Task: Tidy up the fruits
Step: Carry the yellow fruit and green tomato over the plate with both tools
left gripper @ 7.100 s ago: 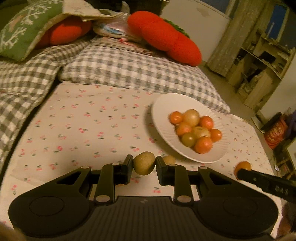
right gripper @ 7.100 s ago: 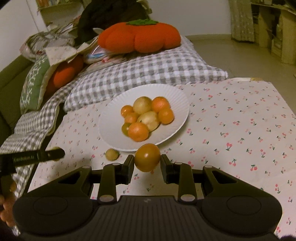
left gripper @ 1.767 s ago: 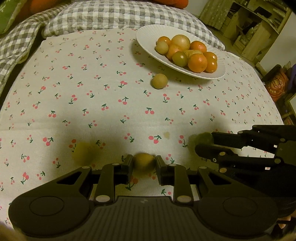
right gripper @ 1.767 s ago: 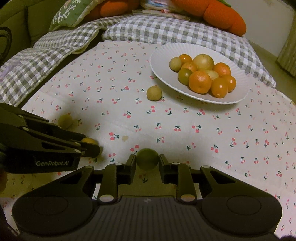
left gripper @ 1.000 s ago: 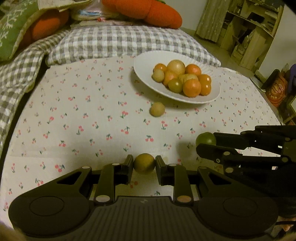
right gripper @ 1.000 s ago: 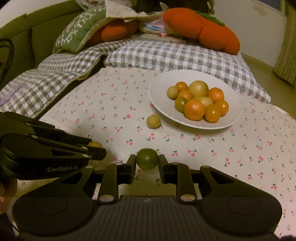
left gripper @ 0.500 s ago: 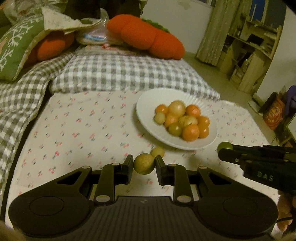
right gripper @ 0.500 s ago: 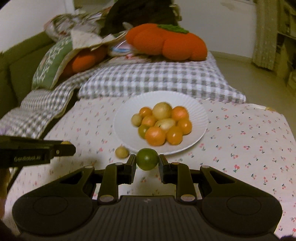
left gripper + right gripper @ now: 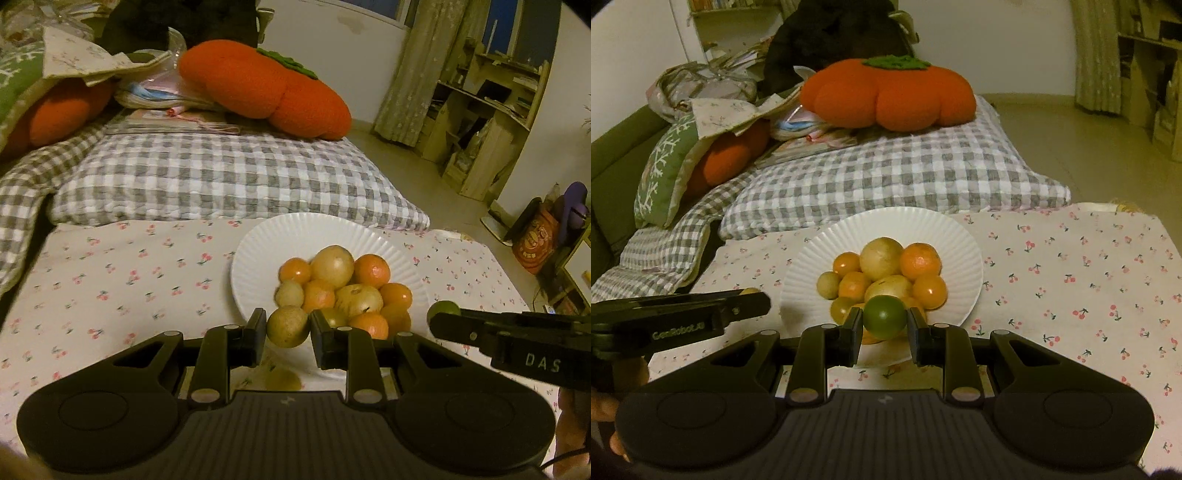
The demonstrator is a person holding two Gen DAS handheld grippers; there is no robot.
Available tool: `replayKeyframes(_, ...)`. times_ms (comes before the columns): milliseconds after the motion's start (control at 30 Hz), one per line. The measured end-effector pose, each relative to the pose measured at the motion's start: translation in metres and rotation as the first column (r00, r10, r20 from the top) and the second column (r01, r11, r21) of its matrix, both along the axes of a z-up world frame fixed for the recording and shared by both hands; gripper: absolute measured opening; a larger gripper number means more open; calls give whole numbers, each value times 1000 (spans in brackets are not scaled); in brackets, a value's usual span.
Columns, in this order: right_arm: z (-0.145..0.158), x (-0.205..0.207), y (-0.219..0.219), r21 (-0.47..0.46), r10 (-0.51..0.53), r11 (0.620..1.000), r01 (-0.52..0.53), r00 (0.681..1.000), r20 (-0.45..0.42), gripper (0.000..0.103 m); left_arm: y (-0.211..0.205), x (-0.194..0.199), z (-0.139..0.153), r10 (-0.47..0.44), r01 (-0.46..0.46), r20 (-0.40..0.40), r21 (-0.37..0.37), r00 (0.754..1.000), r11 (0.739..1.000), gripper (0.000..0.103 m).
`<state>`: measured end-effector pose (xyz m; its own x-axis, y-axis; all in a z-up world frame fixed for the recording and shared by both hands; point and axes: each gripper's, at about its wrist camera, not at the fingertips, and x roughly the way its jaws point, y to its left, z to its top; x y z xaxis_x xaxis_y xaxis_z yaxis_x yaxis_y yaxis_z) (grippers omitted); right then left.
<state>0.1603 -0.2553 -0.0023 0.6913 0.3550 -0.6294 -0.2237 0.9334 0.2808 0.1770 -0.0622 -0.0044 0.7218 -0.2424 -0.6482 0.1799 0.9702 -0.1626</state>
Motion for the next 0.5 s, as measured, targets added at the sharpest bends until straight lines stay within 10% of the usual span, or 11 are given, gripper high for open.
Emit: replayKeyframes(500,-11,25,23,-87,76,994,-72,996,45,23,-10,30,-22,-32,29,-53,-47,998,998,12)
